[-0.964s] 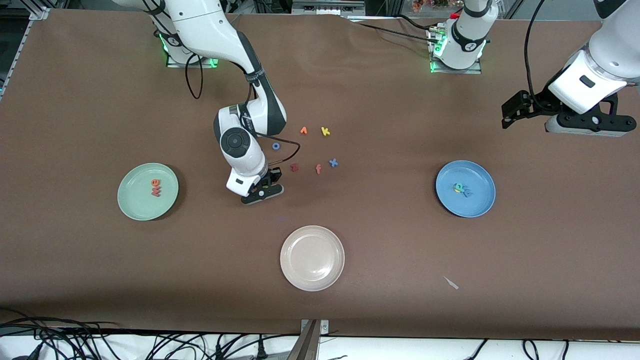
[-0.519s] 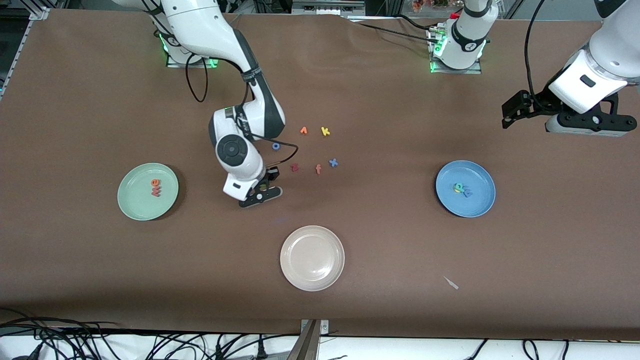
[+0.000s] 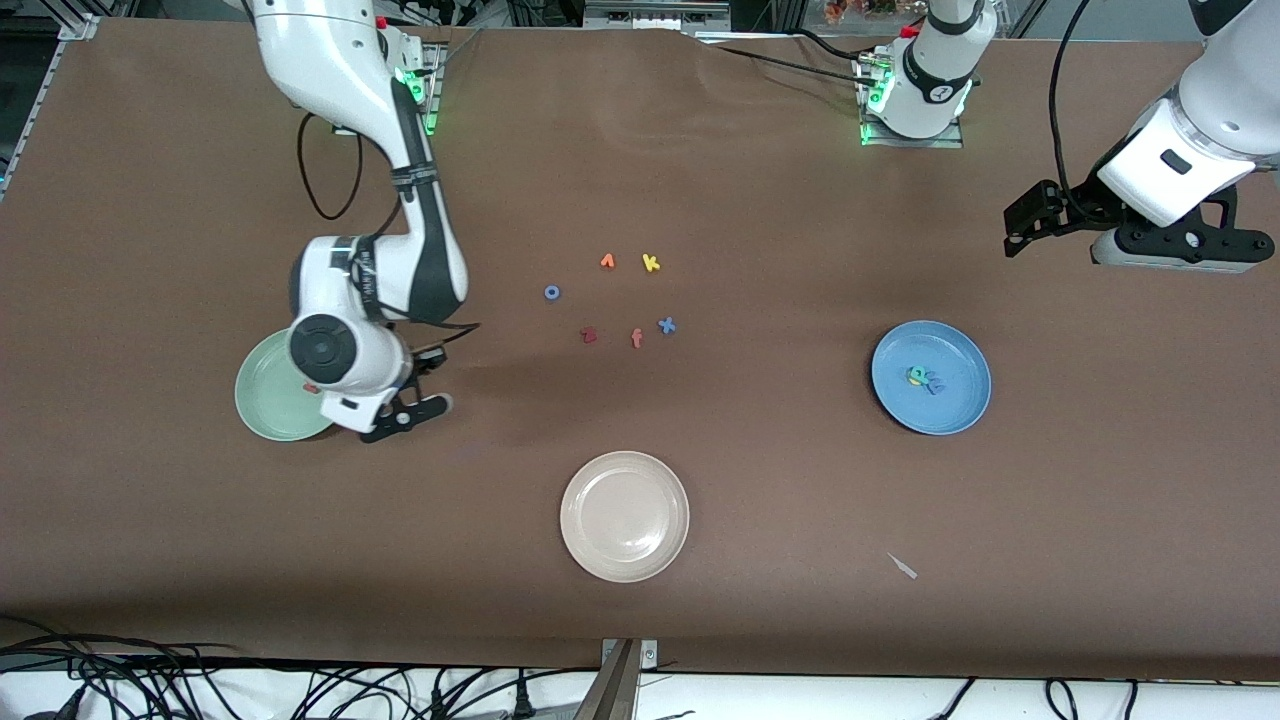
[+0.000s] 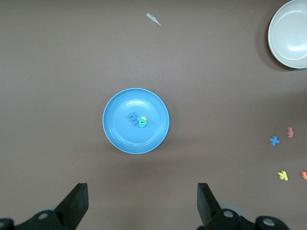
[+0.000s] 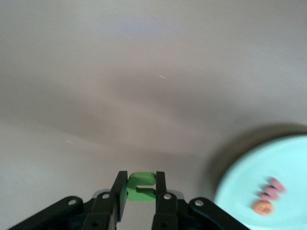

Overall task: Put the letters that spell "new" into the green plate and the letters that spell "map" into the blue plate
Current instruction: 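Carry the green n to the green plate and open the right gripper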

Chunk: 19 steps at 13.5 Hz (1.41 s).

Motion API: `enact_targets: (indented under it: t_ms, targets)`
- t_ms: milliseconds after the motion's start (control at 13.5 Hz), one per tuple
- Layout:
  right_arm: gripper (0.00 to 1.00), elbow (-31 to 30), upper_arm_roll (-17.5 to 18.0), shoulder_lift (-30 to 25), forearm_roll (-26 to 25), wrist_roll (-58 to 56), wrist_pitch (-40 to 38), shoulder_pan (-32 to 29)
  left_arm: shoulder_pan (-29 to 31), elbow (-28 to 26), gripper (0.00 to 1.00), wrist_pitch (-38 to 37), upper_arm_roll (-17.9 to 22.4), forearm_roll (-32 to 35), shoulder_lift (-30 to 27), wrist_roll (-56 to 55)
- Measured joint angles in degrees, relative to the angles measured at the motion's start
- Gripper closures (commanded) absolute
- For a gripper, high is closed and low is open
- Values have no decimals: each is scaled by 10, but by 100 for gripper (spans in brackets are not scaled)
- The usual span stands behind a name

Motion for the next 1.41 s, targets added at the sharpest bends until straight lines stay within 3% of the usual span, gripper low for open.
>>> enact_targets:
  t_ms: [445, 519, 593, 667, 964, 1409]
  targets:
    - [81, -2, -13, 14, 0, -88, -10, -123, 0, 0, 0, -1, 0, 0, 0, 0]
    - [63, -3, -13, 19, 0, -97, -10, -139, 0, 0, 0, -2, 0, 0, 0, 0]
    - [7, -3, -11, 25, 1, -98, -8, -147, 0, 0, 0, -2, 0, 0, 0, 0]
    - [0, -3, -10, 31, 2, -98, -5, -148, 0, 0, 0, -2, 0, 0, 0, 0]
    - [0, 7, -7, 35, 4, -89, -8, -132, 0, 0, 0, -2, 0, 0, 0, 0]
    - [0, 79, -7, 27, 5, 37, -115, -69, 0, 0, 0, -3, 0, 0, 0, 0]
